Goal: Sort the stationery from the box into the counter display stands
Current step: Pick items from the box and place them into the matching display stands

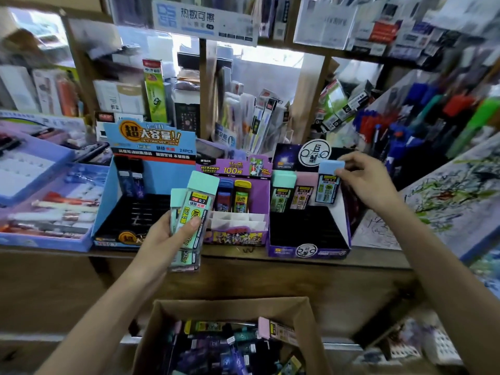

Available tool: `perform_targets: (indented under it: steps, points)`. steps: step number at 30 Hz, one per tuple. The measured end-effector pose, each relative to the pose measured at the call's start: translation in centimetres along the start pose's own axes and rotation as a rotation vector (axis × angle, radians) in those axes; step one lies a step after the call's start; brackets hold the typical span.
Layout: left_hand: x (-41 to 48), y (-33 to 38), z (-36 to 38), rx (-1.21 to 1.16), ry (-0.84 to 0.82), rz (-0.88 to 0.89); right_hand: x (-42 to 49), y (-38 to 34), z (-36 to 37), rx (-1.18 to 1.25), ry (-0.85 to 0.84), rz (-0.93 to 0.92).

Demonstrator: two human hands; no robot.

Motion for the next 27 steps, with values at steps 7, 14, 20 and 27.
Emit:
perform_targets:
  steps: [7,14,20,27]
  points:
    - [0.4,-0.5,2.1,0.013,-0.015,0.011,-0.1,0.6,1.4,-0.193,-0.117,-0.103]
    - [0.7,-1.0,2.6,0.038,-0.025,0.009,0.1,0.6,1.9,-0.143,-0.226,-0.097]
    - [0.7,-1.0,3.2,0.017,-0.033,0.003,0.2,0.7,2.0,-0.322,-0.119,-0.148]
    - [0.3,-1.3,3.8,0.016,-0.025,0.000,0.8,0.2,2.0,-0.502,-0.058,-0.227]
Point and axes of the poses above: each hand's wrist, its own x-axis towards the middle knuckle, its own z-axis out of the palm, y = z × x, the point moved 9 cm from there along x, towards the middle knuckle, and after that the axes turned 4 degrees about y, right-handed, at the moved point
